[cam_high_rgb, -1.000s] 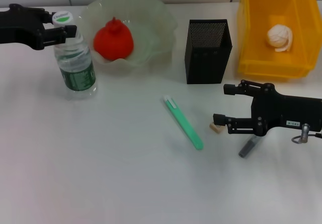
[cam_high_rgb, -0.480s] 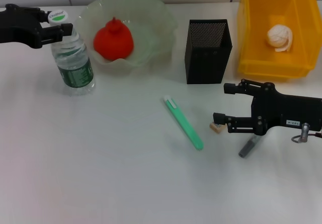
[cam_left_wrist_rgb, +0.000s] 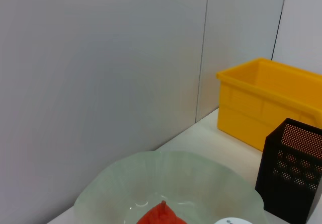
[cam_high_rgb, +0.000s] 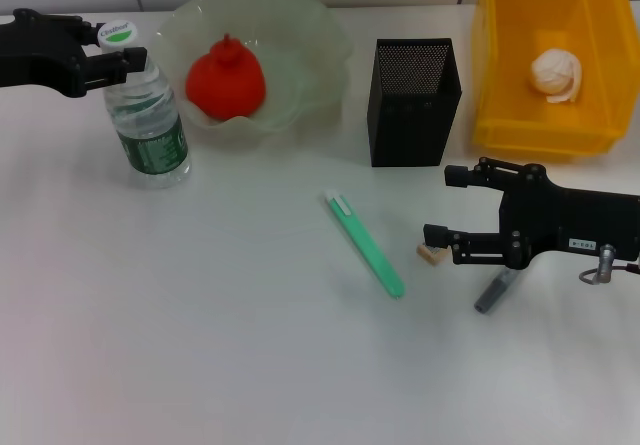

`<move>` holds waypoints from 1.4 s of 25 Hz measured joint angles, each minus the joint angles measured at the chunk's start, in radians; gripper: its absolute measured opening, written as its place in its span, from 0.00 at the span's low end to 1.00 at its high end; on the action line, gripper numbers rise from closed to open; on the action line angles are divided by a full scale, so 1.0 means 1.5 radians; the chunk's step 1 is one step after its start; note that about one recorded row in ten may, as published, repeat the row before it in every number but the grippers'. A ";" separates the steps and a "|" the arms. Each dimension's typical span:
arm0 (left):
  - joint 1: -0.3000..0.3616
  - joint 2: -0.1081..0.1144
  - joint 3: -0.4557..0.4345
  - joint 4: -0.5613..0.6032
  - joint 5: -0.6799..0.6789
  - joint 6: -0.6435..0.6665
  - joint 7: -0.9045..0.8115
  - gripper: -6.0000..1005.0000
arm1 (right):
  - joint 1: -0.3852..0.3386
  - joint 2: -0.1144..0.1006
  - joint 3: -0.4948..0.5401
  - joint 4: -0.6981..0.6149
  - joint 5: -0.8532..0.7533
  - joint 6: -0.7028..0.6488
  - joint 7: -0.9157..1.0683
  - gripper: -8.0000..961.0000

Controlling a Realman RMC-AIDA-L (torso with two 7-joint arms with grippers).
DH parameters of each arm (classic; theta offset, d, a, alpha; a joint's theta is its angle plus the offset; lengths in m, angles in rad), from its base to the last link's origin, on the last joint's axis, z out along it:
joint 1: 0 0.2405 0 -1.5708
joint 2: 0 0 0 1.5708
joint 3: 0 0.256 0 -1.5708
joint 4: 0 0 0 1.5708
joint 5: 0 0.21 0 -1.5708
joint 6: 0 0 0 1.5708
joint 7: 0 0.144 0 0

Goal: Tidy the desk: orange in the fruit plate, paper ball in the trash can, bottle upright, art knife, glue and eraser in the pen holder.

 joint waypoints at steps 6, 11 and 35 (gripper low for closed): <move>-0.001 -0.002 0.000 0.004 0.000 -0.002 0.000 0.46 | 0.000 0.000 0.000 0.000 0.000 0.000 0.000 0.87; -0.001 -0.004 0.000 0.005 0.000 -0.005 0.002 0.51 | 0.000 0.000 0.001 0.000 0.000 0.000 0.001 0.87; 0.027 0.002 -0.013 -0.273 -0.300 0.297 0.276 0.75 | 0.005 0.000 0.002 0.000 0.006 -0.002 0.010 0.87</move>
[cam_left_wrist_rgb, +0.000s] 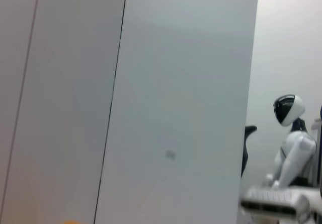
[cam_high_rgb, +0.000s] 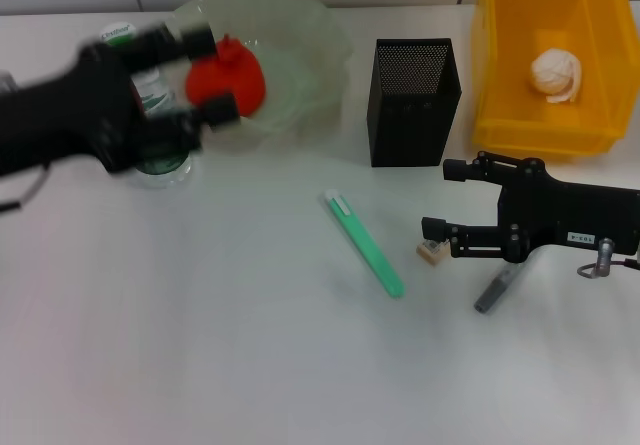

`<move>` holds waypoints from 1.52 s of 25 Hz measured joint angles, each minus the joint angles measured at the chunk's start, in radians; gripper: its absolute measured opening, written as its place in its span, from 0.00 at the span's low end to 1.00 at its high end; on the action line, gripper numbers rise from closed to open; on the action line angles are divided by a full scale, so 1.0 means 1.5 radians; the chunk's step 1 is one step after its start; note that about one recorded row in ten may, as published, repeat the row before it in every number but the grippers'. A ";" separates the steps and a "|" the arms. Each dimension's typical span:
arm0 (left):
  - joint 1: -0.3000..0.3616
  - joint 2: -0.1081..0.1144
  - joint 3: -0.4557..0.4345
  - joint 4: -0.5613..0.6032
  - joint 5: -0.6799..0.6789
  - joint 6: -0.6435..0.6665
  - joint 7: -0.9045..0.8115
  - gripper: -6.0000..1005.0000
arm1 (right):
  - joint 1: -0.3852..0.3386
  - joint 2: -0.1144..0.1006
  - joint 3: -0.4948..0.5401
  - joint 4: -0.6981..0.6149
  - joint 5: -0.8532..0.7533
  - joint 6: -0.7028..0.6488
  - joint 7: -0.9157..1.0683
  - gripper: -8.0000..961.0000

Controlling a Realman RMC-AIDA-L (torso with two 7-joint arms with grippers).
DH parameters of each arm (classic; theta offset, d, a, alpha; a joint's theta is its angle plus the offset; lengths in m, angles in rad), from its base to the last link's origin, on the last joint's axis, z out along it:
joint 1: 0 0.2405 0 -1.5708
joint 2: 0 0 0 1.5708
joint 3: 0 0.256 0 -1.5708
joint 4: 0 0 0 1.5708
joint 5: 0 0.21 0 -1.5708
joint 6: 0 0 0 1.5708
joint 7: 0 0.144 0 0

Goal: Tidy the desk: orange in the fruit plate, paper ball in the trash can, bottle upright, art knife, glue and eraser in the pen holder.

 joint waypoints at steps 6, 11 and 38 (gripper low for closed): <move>0.013 -0.007 0.002 -0.087 0.085 -0.070 0.122 0.75 | 0.000 -0.001 0.000 0.000 0.000 0.000 0.005 0.87; 0.031 -0.026 0.002 -0.124 0.129 -0.132 0.202 0.75 | 0.001 -0.001 0.000 0.000 0.000 0.000 0.006 0.87; 0.033 -0.040 0.003 -0.198 0.132 -0.199 0.273 0.75 | 0.209 -0.026 -0.116 -0.409 -0.292 -0.193 0.779 0.87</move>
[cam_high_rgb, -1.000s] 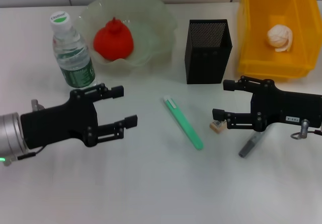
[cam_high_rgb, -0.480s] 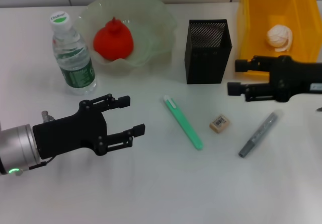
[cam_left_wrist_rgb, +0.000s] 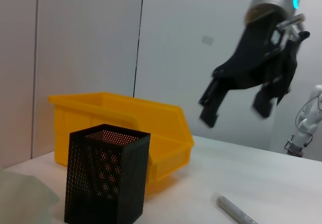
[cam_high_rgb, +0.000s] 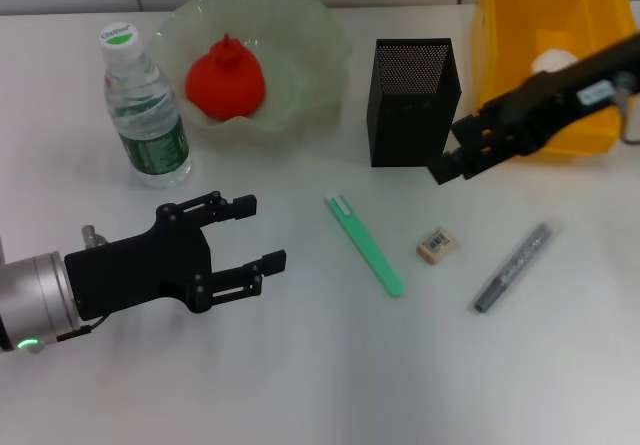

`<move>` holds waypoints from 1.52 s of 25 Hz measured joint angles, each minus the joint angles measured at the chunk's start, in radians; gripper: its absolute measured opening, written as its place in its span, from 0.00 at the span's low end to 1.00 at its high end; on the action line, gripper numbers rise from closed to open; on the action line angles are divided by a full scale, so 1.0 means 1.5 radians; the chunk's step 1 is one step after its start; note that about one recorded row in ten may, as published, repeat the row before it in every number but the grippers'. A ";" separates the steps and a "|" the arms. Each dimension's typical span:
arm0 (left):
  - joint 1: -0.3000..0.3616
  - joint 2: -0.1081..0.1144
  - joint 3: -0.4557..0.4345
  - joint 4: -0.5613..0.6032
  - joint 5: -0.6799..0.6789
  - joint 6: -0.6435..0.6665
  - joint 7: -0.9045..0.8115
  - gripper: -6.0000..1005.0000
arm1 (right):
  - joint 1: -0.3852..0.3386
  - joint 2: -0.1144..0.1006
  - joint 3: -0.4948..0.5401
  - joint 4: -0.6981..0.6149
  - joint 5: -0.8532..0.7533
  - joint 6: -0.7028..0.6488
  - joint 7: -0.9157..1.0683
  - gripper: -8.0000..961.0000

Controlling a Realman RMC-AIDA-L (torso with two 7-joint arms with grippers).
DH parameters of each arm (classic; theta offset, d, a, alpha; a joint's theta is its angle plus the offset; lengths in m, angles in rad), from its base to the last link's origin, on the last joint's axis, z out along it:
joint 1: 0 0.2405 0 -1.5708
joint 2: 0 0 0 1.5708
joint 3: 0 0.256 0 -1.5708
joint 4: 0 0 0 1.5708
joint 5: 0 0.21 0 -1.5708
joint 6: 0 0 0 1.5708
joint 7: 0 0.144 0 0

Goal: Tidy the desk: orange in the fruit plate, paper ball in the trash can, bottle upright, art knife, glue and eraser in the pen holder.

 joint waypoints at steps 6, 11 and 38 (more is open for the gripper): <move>0.009 0.007 0.001 0.005 0.001 -0.001 0.000 0.75 | 0.096 0.031 -0.086 0.074 -0.122 0.072 0.064 0.87; 0.011 0.011 0.001 0.006 0.001 0.000 -0.001 0.75 | 0.142 0.041 -0.158 0.150 -0.145 0.151 0.100 0.87; 0.010 0.013 -0.002 0.007 0.001 -0.002 -0.009 0.74 | 0.132 0.048 -0.391 0.240 -0.047 0.349 0.103 0.82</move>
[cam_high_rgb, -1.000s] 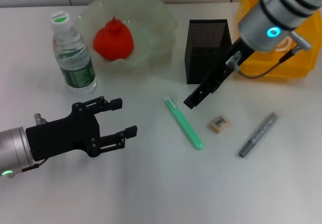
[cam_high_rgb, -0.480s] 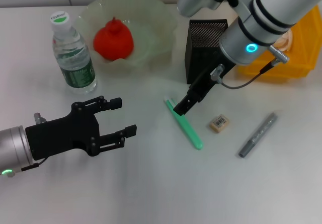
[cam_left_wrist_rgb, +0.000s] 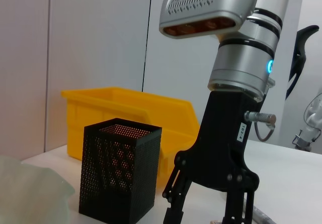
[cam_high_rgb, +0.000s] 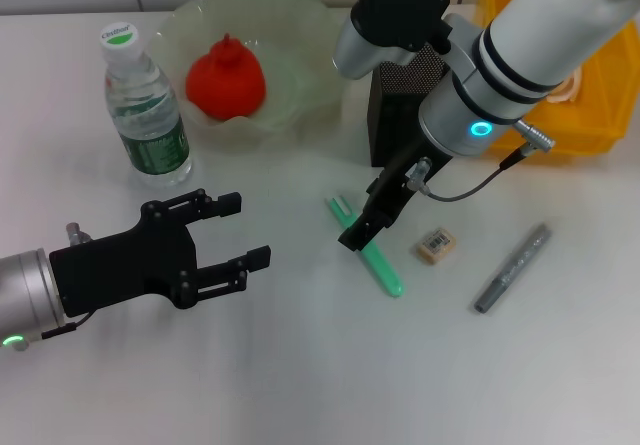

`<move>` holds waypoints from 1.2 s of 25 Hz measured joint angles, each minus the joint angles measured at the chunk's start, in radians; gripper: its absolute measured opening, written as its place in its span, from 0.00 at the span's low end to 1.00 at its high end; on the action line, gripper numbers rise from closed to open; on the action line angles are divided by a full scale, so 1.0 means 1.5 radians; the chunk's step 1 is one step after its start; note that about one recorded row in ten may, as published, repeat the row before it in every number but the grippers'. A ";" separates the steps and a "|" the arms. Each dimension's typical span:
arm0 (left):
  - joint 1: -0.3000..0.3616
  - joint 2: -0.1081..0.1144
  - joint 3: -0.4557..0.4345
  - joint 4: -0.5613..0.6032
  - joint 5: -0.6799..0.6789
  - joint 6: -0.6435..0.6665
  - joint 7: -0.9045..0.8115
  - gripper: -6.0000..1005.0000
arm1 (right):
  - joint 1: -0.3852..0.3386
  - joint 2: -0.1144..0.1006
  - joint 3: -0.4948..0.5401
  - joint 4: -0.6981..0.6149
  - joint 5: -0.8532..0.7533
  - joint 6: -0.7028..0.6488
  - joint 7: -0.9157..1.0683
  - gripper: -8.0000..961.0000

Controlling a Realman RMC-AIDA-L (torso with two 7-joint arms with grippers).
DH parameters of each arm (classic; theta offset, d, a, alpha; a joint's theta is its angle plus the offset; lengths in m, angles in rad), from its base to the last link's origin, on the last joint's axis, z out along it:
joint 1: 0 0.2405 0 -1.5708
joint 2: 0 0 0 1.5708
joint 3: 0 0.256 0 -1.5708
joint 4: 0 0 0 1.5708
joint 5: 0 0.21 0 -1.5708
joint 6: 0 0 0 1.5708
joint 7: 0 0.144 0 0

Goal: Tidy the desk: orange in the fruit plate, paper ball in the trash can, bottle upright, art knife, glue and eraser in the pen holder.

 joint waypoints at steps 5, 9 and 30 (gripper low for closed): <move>0.000 0.000 -0.001 0.000 0.000 0.000 0.000 0.74 | -0.009 0.000 -0.037 -0.002 0.027 0.017 -0.002 0.81; 0.001 0.000 -0.002 0.000 0.000 0.000 0.000 0.74 | -0.013 0.000 -0.051 -0.005 0.033 0.026 -0.006 0.80; 0.001 -0.002 -0.003 0.000 -0.001 -0.002 0.000 0.74 | -0.020 0.001 -0.088 0.002 0.034 0.053 -0.013 0.77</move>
